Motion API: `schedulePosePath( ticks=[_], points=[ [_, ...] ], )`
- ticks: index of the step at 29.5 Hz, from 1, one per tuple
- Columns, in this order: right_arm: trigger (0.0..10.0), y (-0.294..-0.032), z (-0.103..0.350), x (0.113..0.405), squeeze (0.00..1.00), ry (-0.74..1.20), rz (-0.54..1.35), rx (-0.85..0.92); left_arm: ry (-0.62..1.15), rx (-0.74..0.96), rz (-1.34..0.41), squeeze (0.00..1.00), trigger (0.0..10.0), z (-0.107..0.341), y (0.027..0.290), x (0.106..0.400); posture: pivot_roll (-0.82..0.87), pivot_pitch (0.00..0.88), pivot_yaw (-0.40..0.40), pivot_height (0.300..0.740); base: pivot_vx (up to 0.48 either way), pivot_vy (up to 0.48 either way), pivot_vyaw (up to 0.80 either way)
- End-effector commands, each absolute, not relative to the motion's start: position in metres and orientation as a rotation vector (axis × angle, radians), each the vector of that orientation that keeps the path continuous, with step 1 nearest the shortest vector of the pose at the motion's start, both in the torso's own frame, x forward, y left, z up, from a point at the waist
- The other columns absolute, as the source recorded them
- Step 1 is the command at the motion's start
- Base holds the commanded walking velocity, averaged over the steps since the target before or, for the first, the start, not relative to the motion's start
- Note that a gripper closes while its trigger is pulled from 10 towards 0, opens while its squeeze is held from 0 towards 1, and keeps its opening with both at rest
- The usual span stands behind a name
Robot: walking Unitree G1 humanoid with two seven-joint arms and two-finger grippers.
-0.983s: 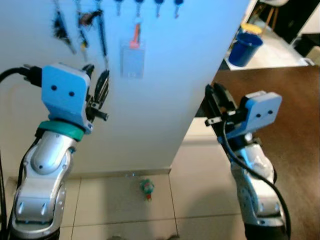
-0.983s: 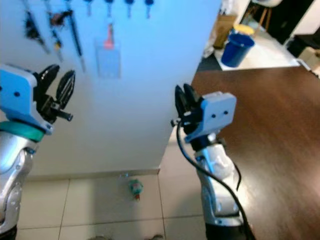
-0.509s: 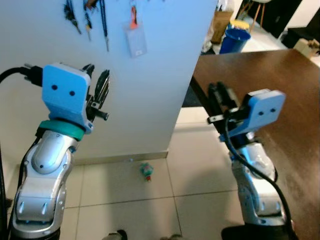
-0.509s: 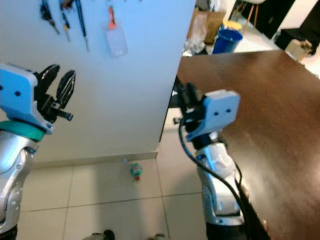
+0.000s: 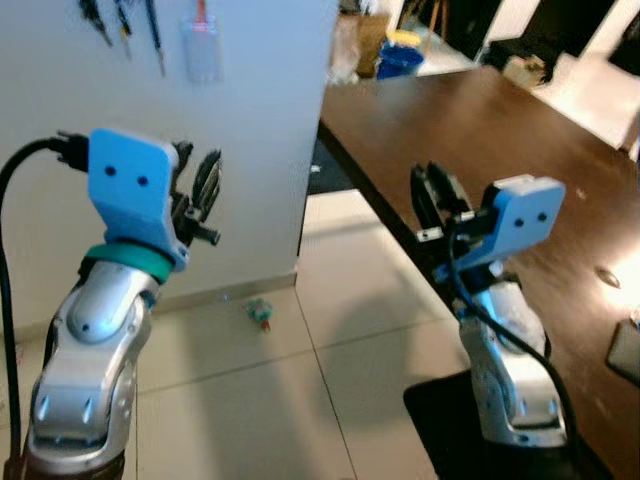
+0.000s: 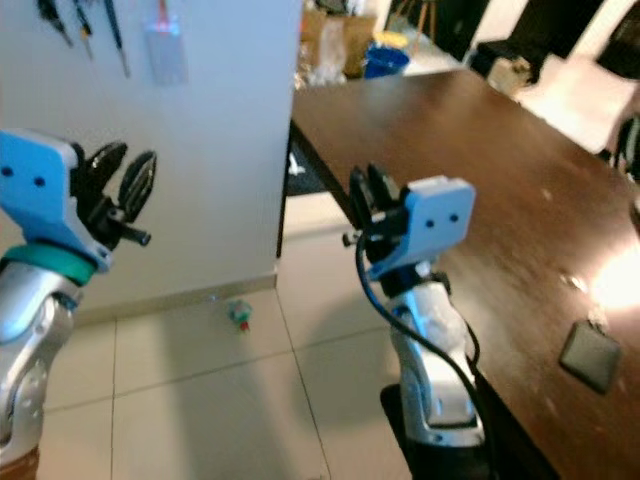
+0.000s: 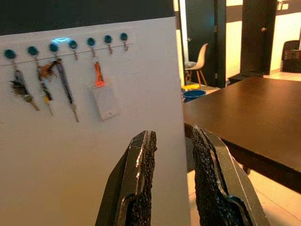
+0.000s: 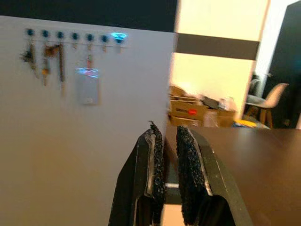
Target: Hang keys on a hook
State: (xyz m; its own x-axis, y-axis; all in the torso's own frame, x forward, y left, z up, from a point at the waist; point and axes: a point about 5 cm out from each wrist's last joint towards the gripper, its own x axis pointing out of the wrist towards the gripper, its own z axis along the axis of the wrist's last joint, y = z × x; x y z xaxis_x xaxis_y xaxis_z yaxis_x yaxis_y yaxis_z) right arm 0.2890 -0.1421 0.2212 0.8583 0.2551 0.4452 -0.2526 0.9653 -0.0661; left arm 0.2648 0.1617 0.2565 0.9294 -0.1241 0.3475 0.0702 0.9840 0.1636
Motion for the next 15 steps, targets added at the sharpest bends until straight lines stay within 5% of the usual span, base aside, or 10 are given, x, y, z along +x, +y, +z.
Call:
schedulePosePath(
  ticks=[1, 15],
  points=[
    [10.0, -0.1449, 0.2181, 0.2898, 0.0, -0.45, 0.256, 0.004, -0.362, 0.143, -0.116, 0.0, 10.0, 0.257, 0.158, 0.265, 0.06, 0.0, 0.031, 0.74, 0.0, 0.0, -0.8],
    [10.0, -0.1431, 0.2177, 0.291, 0.0, -0.446, 0.262, 0.009, -0.355, 0.143, -0.122, 0.0, 10.0, 0.2585, 0.1576, 0.2661, 0.06, 0.0, 0.034, 0.74, 0.0, 0.0, -0.8]
  ],
)
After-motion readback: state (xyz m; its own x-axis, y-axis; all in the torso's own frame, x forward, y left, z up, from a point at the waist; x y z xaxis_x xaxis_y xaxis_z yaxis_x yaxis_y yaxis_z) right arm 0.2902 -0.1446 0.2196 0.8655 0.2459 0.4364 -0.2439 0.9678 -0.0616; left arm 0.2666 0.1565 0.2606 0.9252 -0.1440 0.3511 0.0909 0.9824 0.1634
